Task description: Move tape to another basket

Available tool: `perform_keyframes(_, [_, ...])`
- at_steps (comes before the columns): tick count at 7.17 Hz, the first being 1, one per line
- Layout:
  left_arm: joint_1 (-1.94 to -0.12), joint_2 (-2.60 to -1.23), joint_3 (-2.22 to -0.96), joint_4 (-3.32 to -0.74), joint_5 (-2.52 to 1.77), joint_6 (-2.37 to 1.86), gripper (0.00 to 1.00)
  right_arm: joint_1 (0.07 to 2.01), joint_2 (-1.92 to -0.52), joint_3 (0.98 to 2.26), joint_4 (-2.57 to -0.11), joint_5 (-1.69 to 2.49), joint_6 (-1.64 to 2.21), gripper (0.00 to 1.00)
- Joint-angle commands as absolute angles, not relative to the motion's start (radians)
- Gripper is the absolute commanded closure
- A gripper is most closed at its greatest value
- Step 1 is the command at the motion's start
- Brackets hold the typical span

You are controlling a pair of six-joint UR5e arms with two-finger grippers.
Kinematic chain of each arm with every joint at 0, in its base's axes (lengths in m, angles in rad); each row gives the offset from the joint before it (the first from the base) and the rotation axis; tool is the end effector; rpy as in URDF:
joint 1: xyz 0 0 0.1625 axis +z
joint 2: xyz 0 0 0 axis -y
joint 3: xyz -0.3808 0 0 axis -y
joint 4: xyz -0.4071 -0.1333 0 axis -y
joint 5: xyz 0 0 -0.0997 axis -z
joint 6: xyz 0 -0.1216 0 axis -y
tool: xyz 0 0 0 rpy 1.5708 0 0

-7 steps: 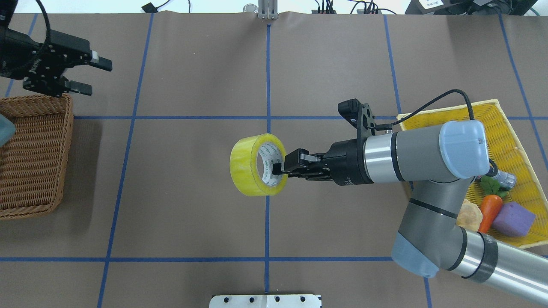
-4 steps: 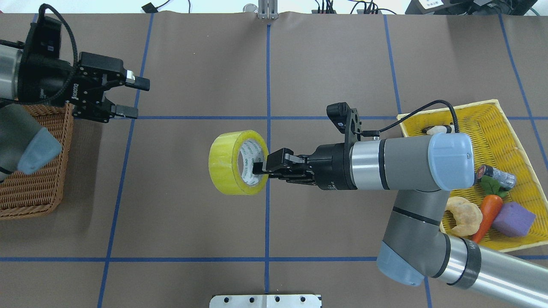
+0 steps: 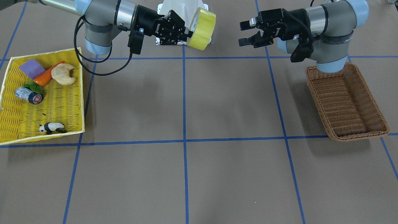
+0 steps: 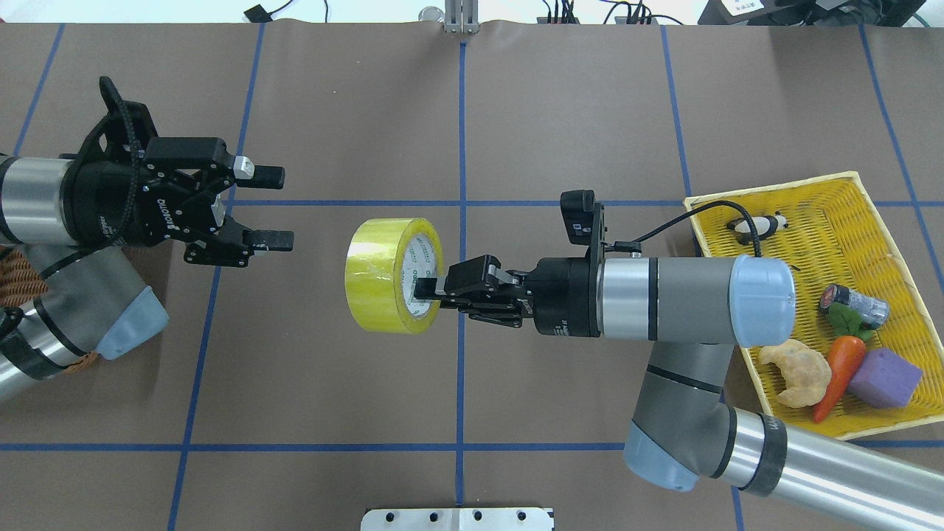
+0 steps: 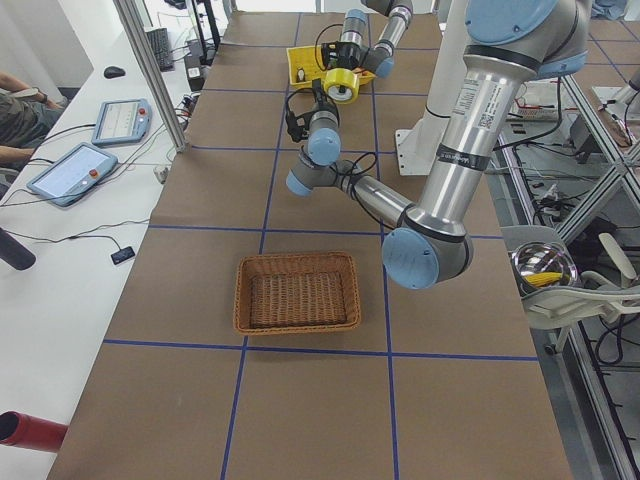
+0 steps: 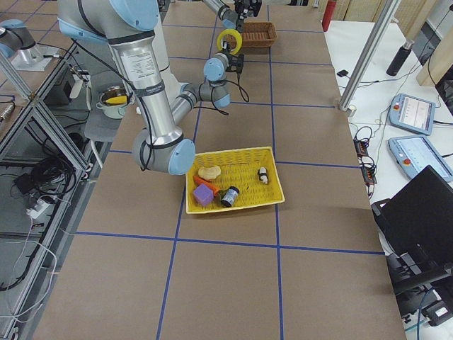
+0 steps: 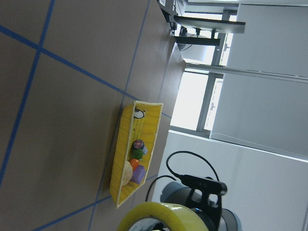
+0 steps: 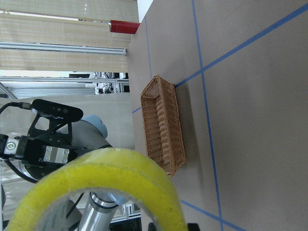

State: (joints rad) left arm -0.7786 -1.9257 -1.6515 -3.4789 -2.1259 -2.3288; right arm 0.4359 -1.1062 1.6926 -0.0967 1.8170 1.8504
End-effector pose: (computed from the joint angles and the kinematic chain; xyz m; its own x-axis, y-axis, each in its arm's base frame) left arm 0.3115 -0.4045 0.2043 -0.5866 -0.2420 -0.7729 -0.1033 0.9689 -0.2249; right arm -0.4701 -0.3333 0.1342 -0.4690 0.0768 0.8798 -0.0885 0.9871 -0.1334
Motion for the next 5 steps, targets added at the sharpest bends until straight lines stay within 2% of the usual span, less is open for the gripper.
perform_keyframes(1, [-0.756,-1.969,-1.655,-3.504,-2.106,-2.365,0.05,0.419,-1.054,1.638,-0.025,1.806,1.862,1.0])
perform_keyframes(3, [-0.718,-1.97,-1.654,-3.525,-2.094,-2.364,0.05,0.416,-1.026,1.635,-0.012,1.798,1.919,1.0])
perform_keyframes(5, [-0.712,-1.97,-1.655,-3.577,-2.092,-2.435,0.07,0.416,-1.023,1.553,0.145,1.776,1.989,1.0])
